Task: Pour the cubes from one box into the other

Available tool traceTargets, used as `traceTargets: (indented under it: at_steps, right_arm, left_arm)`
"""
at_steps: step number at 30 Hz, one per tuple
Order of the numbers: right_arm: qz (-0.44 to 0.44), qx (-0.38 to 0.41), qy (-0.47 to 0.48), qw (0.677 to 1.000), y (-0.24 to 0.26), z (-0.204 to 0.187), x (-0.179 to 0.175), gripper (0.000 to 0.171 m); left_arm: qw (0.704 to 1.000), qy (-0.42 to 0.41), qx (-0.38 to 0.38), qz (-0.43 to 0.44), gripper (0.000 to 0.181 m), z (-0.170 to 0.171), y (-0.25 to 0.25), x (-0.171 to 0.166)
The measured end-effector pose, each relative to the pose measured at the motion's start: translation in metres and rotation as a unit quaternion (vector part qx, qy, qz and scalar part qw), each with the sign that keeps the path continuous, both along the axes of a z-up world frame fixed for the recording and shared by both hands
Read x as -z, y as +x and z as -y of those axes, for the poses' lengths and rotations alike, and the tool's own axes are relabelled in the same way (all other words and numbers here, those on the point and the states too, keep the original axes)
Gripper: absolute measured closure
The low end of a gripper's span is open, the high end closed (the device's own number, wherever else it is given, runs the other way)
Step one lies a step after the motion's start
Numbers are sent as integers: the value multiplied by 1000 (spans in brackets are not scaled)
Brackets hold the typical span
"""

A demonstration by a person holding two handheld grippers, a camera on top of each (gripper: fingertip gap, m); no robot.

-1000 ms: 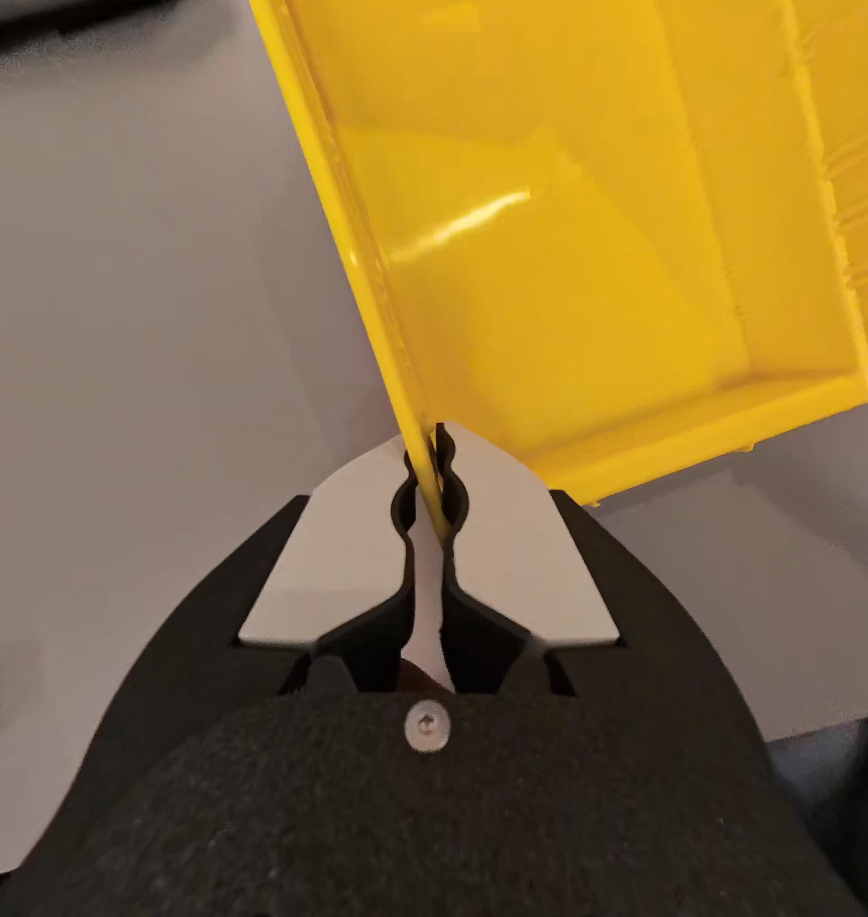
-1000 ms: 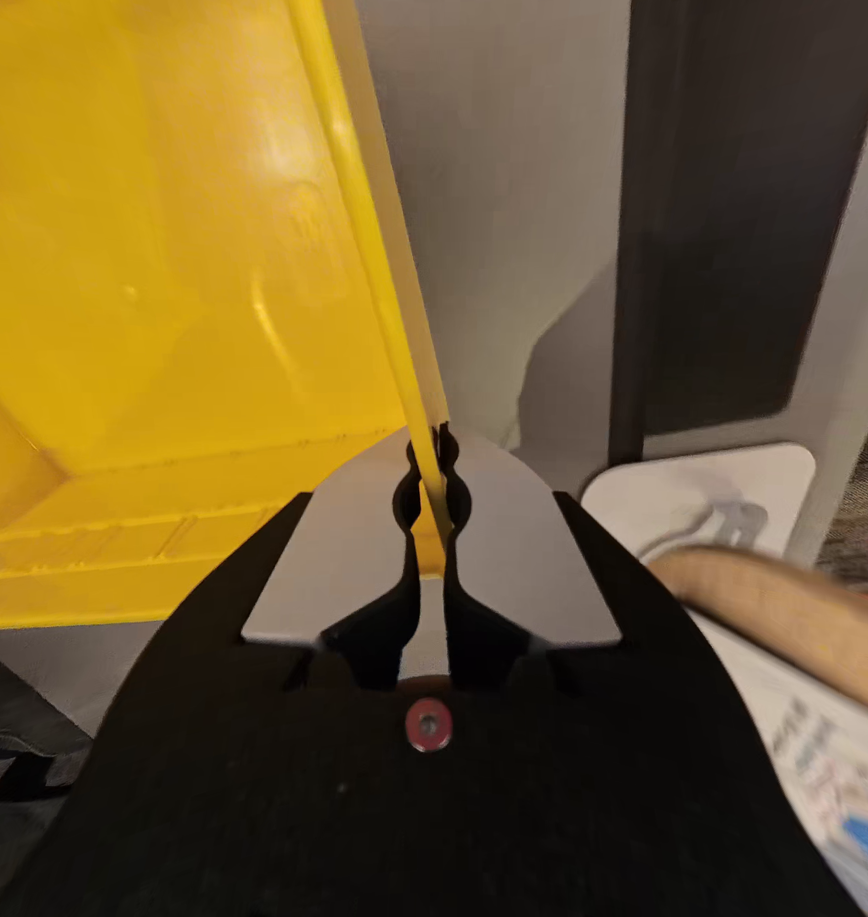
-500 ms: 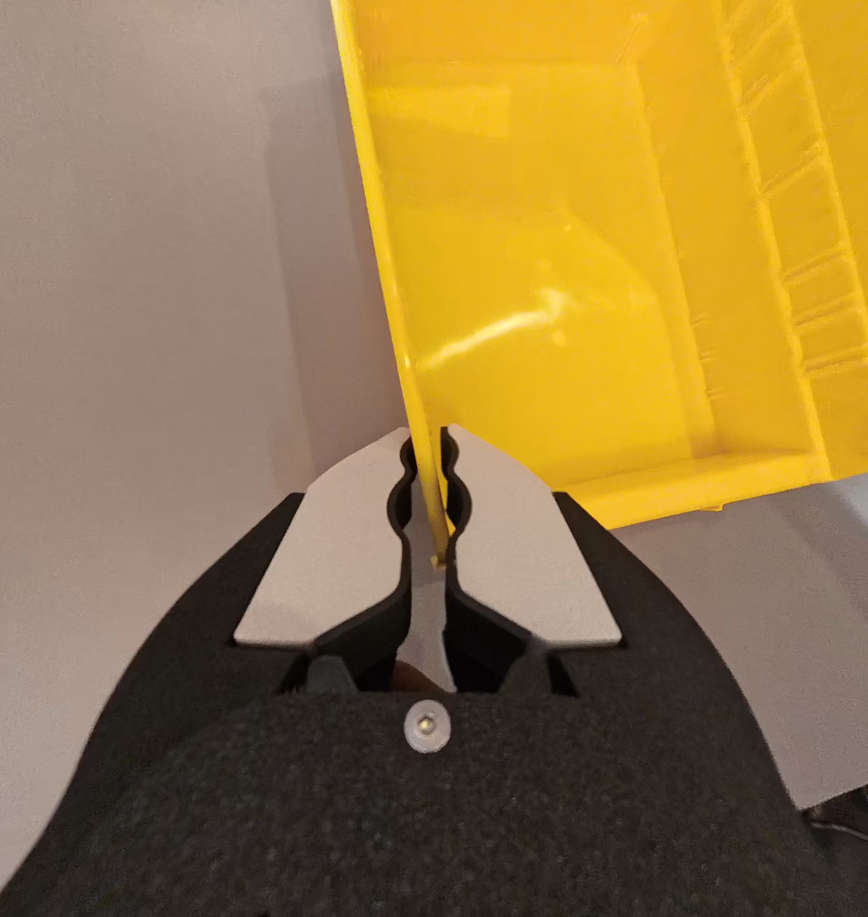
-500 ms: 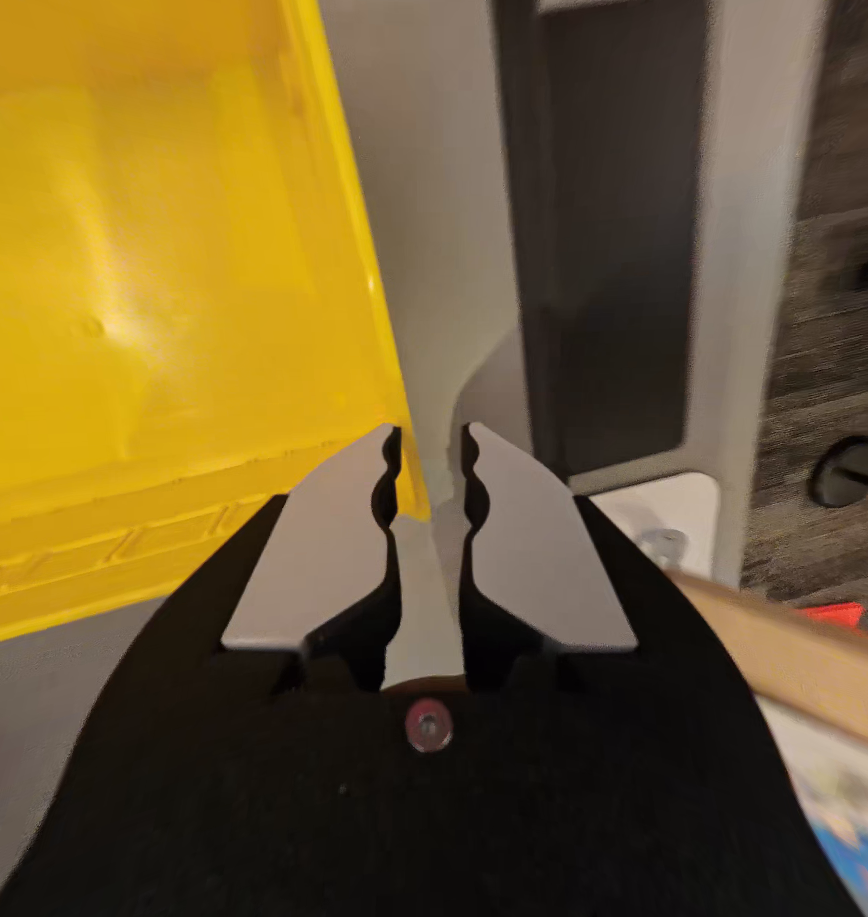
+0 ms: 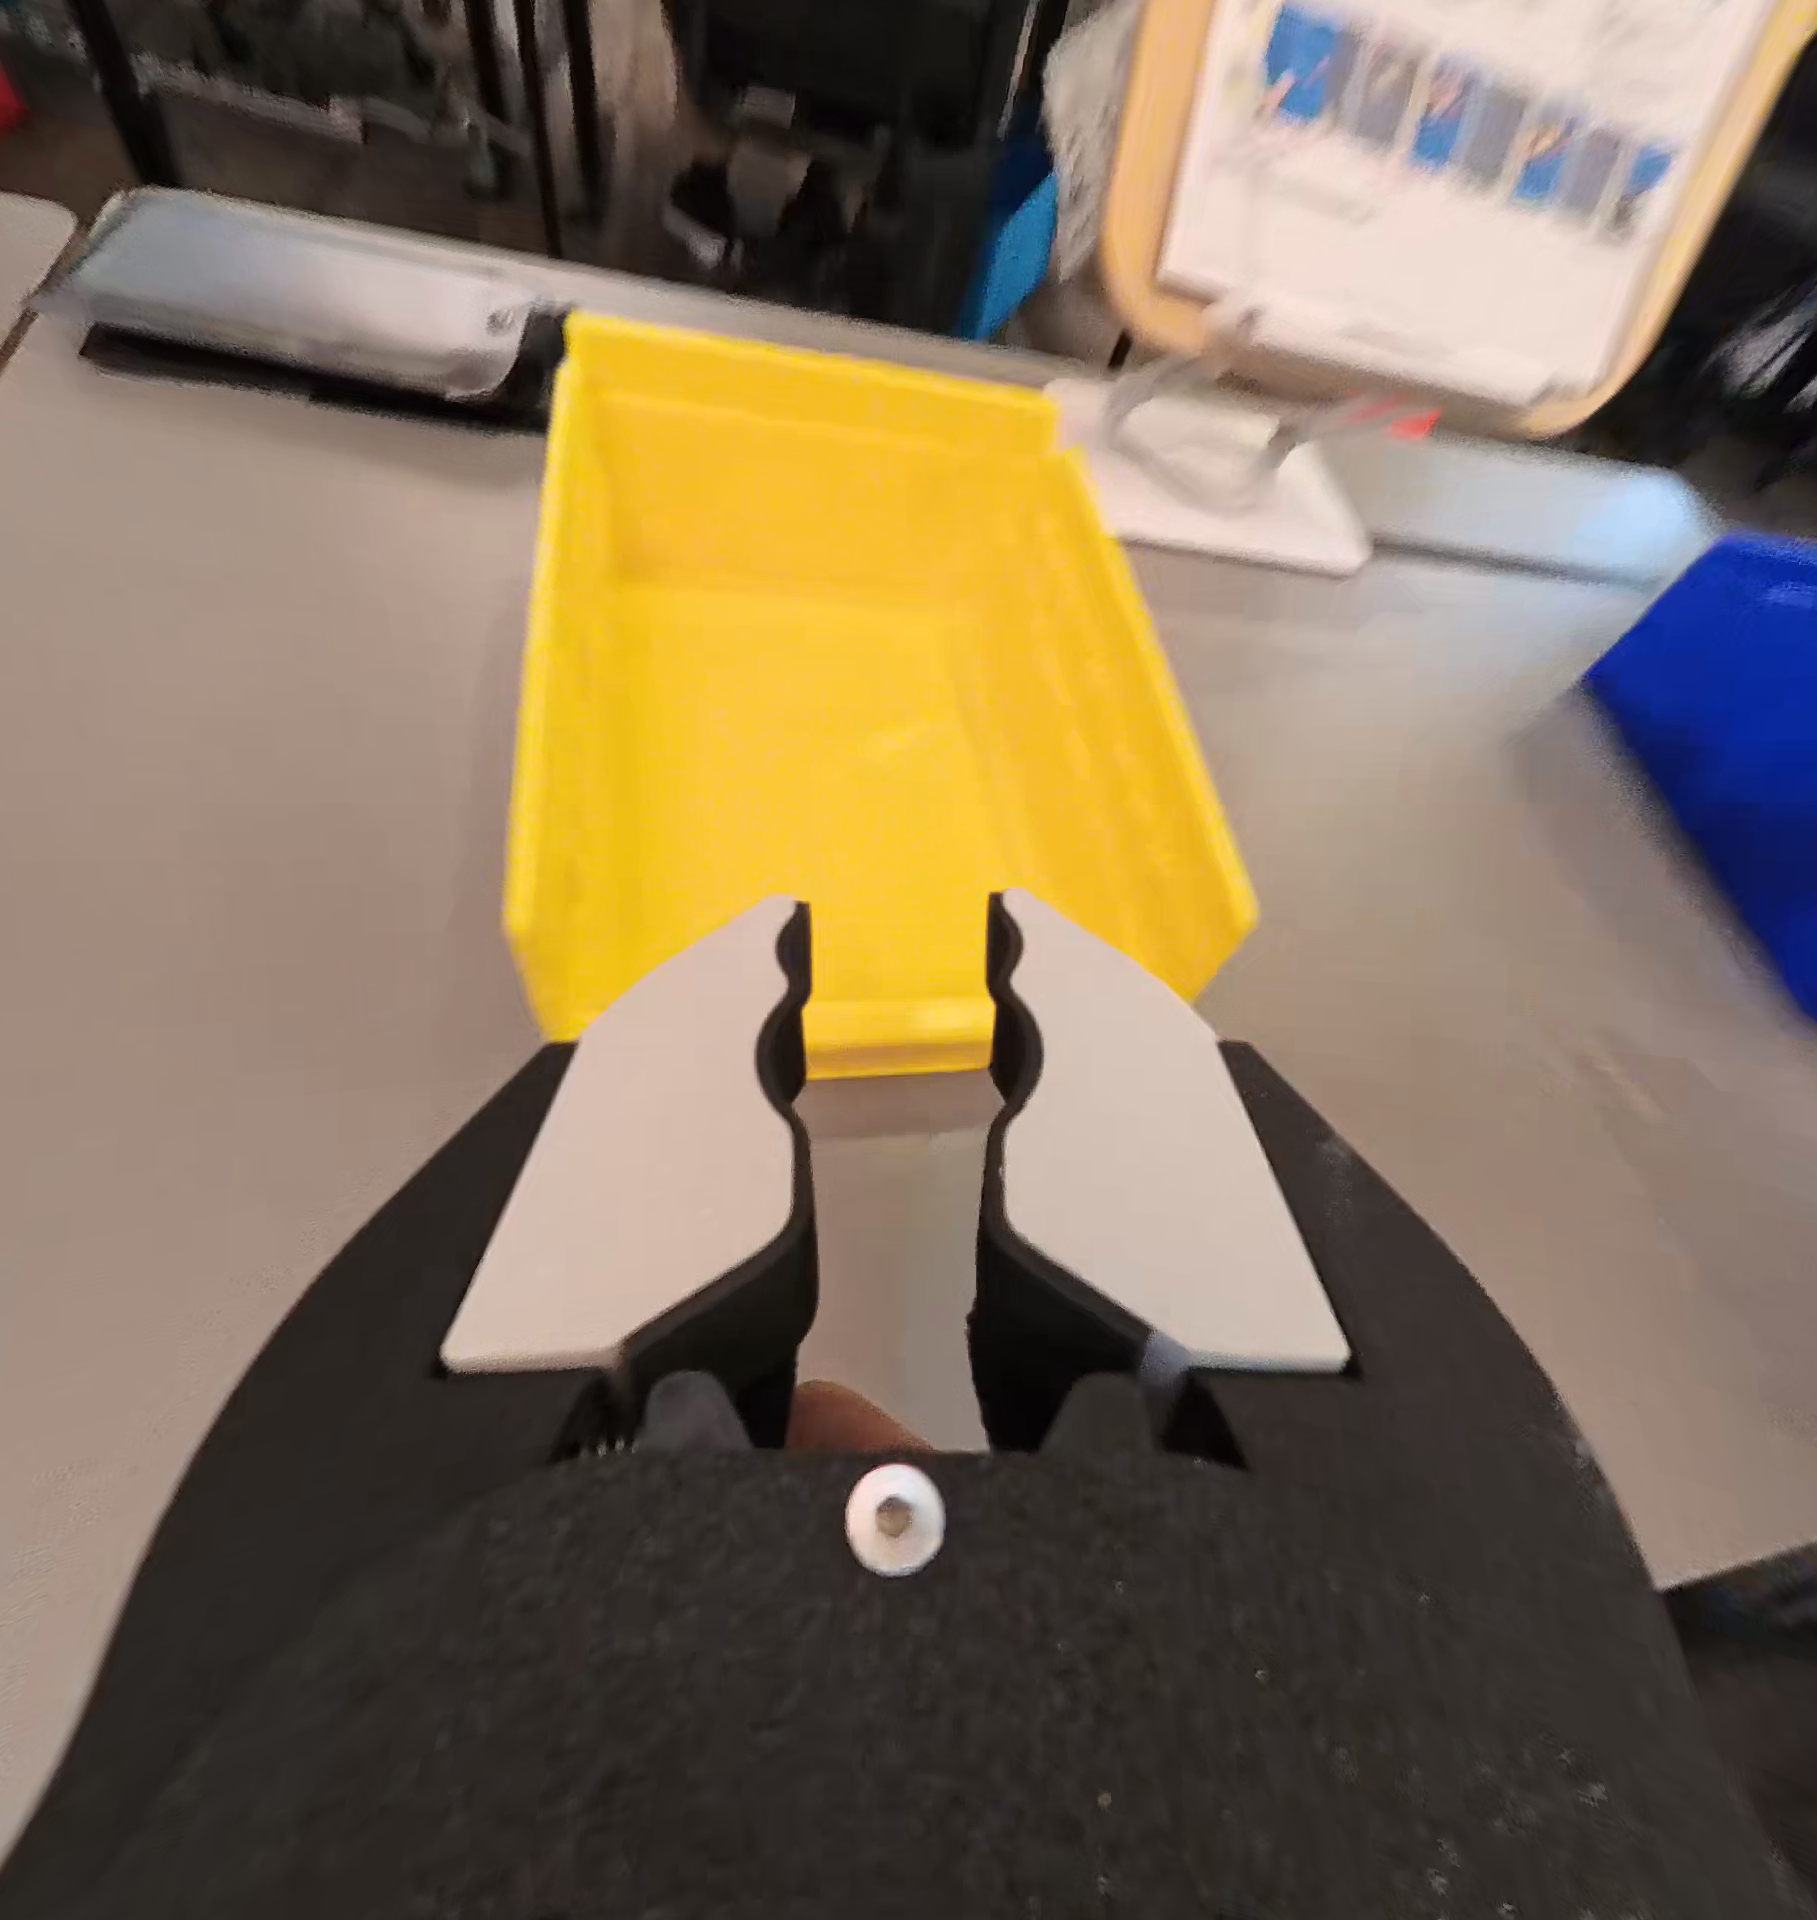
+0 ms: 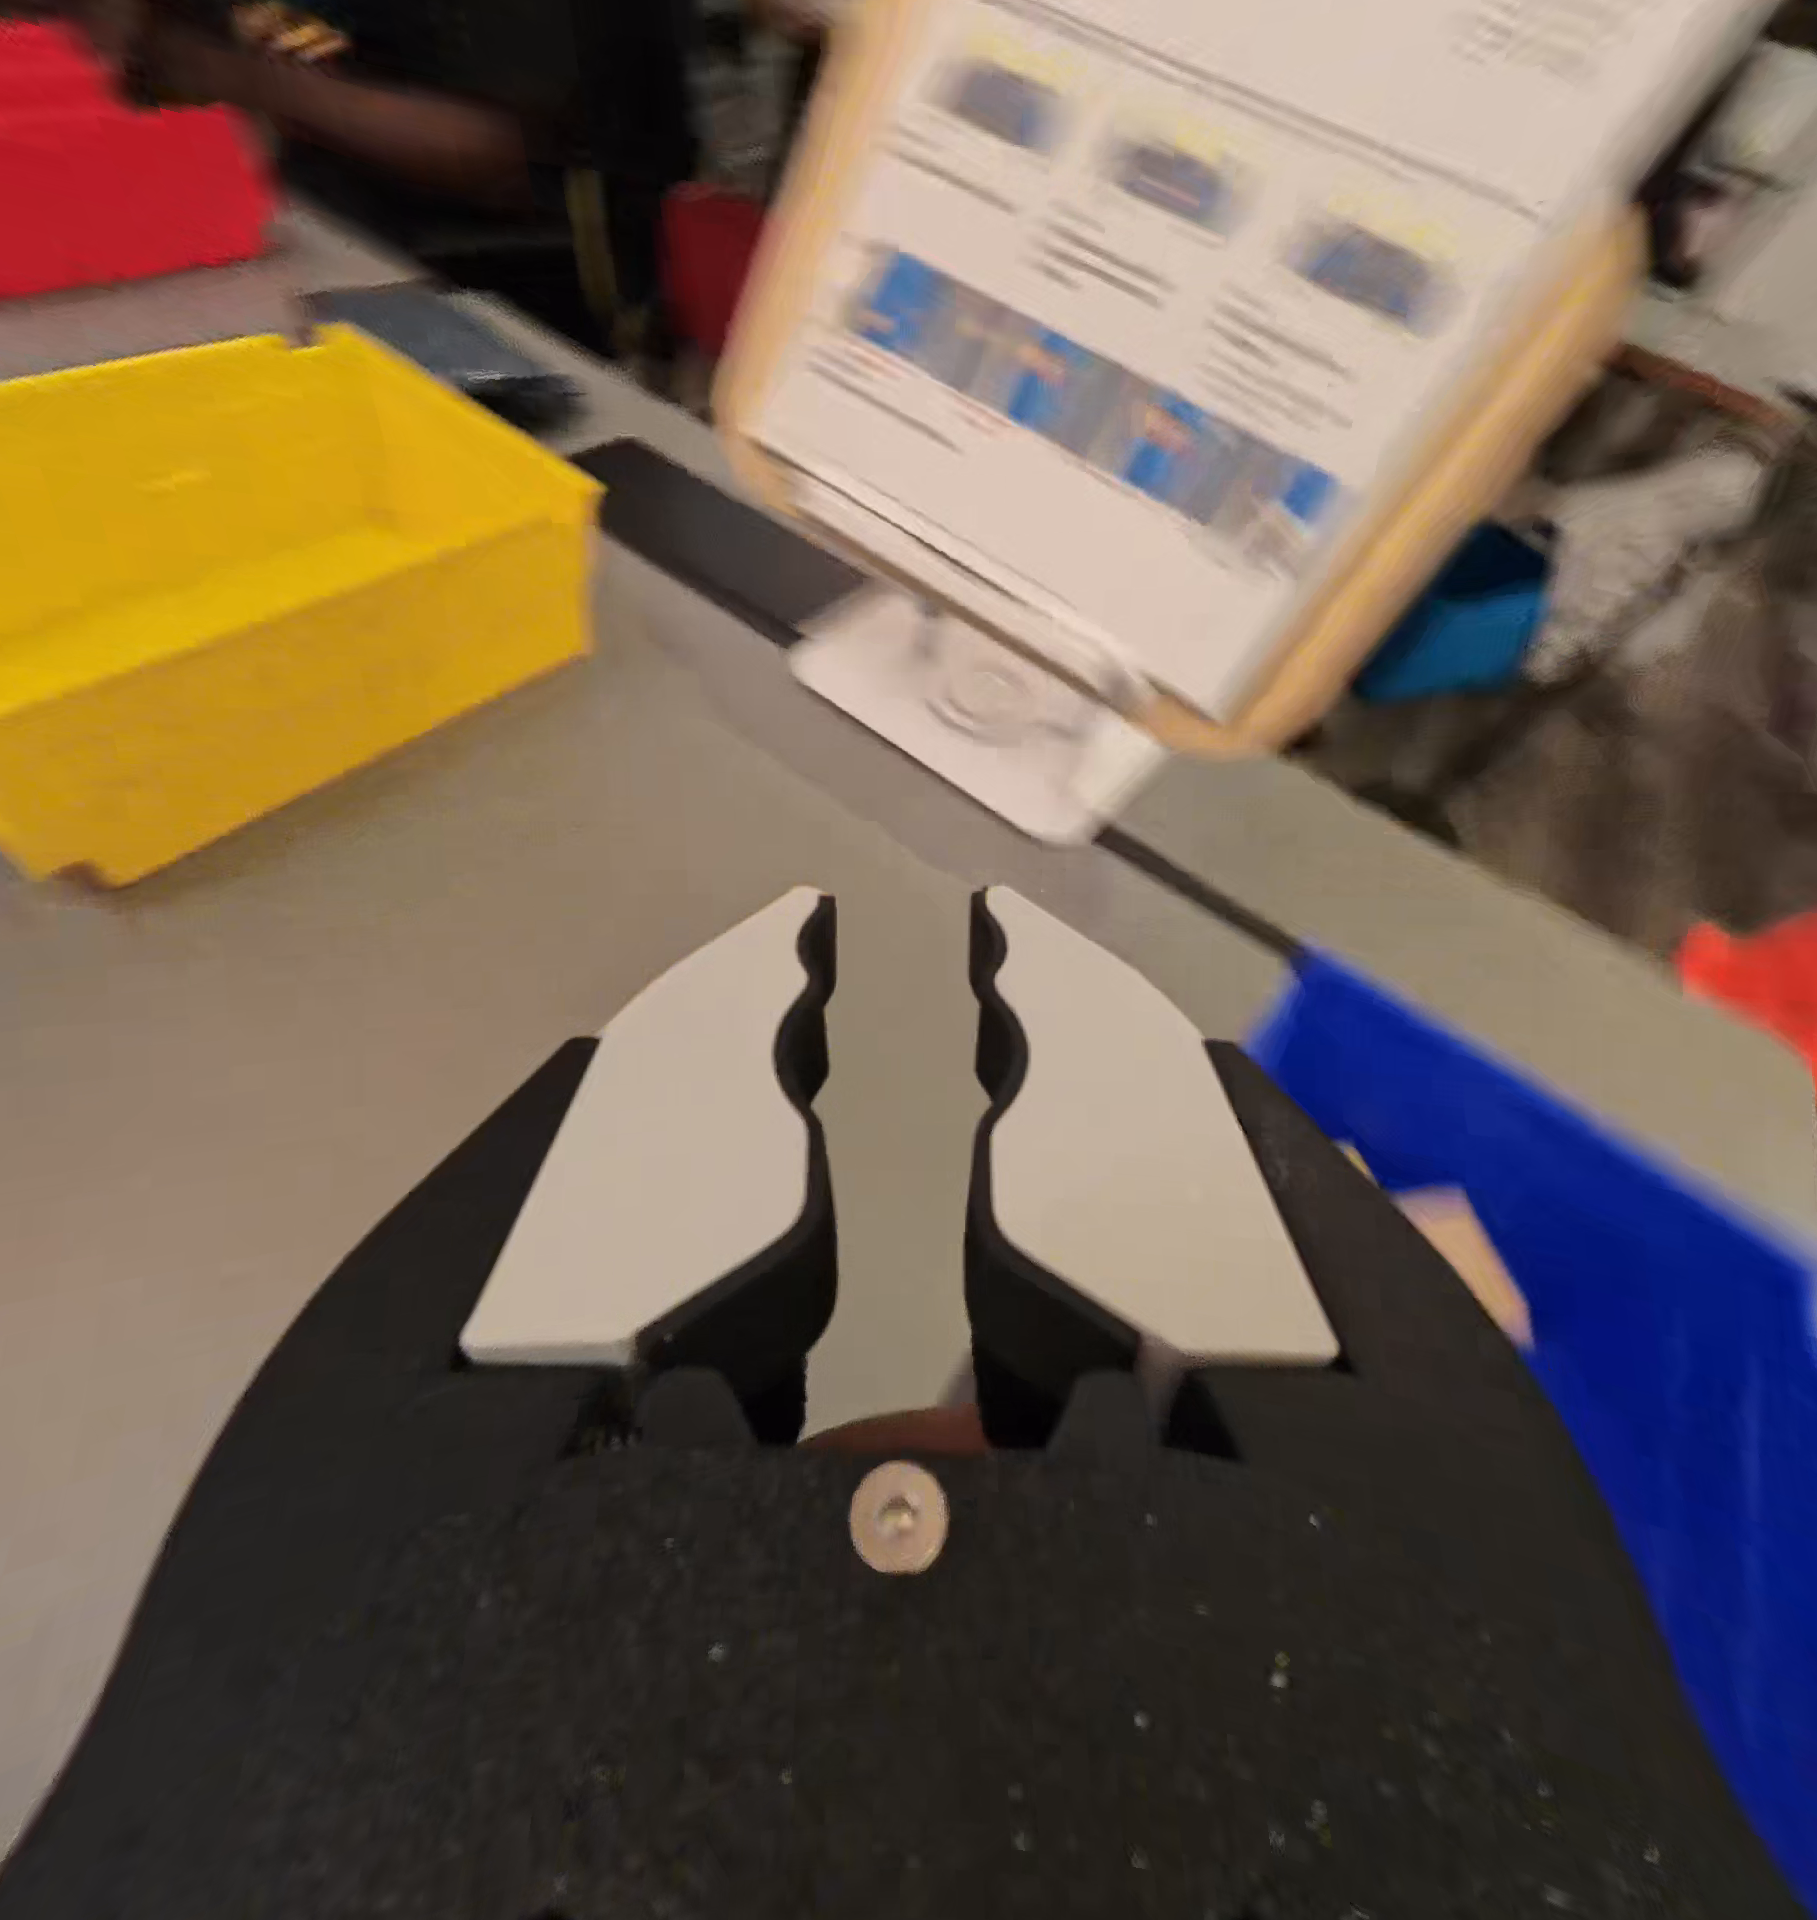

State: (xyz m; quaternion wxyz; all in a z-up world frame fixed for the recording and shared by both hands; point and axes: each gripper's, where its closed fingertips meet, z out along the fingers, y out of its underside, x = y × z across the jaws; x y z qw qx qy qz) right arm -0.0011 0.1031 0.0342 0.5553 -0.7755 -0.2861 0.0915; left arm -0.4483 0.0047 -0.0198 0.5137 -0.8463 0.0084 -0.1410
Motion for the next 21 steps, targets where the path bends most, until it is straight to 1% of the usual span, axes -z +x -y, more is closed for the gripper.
traceTargets:
  at_steps: [2, 4, 6, 7, 9, 11, 13, 16, 18, 21]
  right_arm:
    - [-66, 94, -10, 993, 70, 32, 36, 148]
    - [-107, 193, -2, 975, 132, 66, 75, 143]
    - [-127, 248, 9, 960, 171, 104, 105, 146]
    - [-113, 258, 11, 959, 183, 120, 116, 146]
    - [-75, 271, 0, 960, 200, 145, 135, 146]
    - [-96, 271, 1, 958, 206, 154, 137, 146]
    - [-120, 268, 6, 956, 208, 151, 131, 146]
    - [-95, 273, 16, 957, 211, 145, 136, 146]
    - [-94, 269, 4, 959, 208, 144, 141, 146]
    - [-100, 269, 5, 958, 208, 145, 140, 146]
  left_arm:
    - [998, 52, 0, 36, 151, 17, 27, 0]
    - [997, 60, -12, 49, 150, 35, 45, 18]
    - [997, 60, -42, 32, 151, 49, 51, 41]
    - [997, 57, -57, 20, 151, 54, 50, 52]
    - [996, 50, -75, 2, 151, 59, 50, 65]
    - [995, 53, -85, -18, 151, 57, 50, 69]
    - [994, 57, -84, -47, 152, 53, 51, 72]
    - [992, 47, -81, -82, 153, 51, 52, 84]
    - [993, 37, -78, -87, 154, 51, 54, 91]
    - [995, 23, -69, -67, 154, 53, 58, 95]
